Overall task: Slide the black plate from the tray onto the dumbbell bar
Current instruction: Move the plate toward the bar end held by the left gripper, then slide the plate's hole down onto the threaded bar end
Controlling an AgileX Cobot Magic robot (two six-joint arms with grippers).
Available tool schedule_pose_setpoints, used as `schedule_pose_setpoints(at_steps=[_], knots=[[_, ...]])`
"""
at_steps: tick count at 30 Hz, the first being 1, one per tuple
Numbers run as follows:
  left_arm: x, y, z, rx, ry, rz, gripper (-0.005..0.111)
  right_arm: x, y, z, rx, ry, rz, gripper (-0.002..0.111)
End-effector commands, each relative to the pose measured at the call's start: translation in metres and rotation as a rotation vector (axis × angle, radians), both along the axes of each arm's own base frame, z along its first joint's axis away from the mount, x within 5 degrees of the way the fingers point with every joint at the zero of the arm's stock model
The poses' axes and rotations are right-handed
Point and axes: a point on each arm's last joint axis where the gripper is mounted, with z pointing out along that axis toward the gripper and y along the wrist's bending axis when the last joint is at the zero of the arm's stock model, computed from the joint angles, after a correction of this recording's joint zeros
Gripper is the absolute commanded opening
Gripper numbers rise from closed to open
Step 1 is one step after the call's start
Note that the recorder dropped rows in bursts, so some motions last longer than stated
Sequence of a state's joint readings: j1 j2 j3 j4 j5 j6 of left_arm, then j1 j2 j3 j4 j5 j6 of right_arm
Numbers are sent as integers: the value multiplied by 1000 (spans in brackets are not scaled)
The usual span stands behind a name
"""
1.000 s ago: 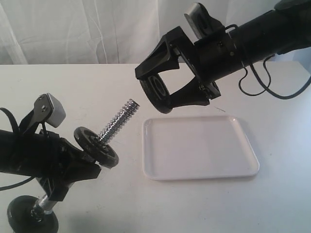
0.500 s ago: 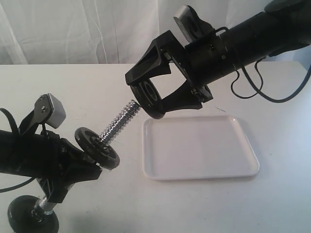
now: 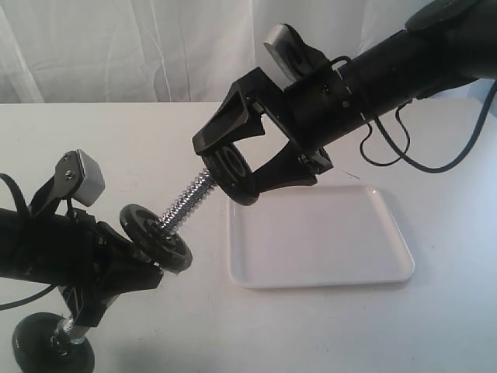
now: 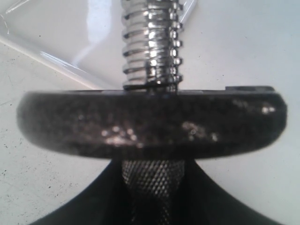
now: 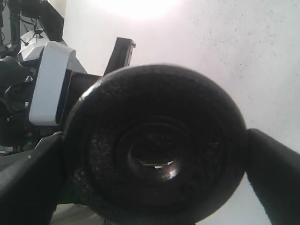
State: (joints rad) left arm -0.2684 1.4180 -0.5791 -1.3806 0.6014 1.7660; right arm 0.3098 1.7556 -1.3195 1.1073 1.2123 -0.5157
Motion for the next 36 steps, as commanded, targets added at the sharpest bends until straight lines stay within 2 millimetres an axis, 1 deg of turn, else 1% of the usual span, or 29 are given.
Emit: schedule_pose_setpoints(at_steps=[1,14,26,31,36], knots=[[-5,-9,29,-204,-15,-43,0,1,3,5,59,0,-3,0],[-7,-10,30,-213,-22,-62,0,1,3,6,67,2,-6,0],[-7,-10,30,-215,-22,-66,0,-10,21,6,63,3,55,0],[-7,-10,31,-219,-22,-72,0,-11,21,5,57,1,57,0],[-8,-11,32,-227,-23,-85,0,-11,19,2,16,7,61,0]])
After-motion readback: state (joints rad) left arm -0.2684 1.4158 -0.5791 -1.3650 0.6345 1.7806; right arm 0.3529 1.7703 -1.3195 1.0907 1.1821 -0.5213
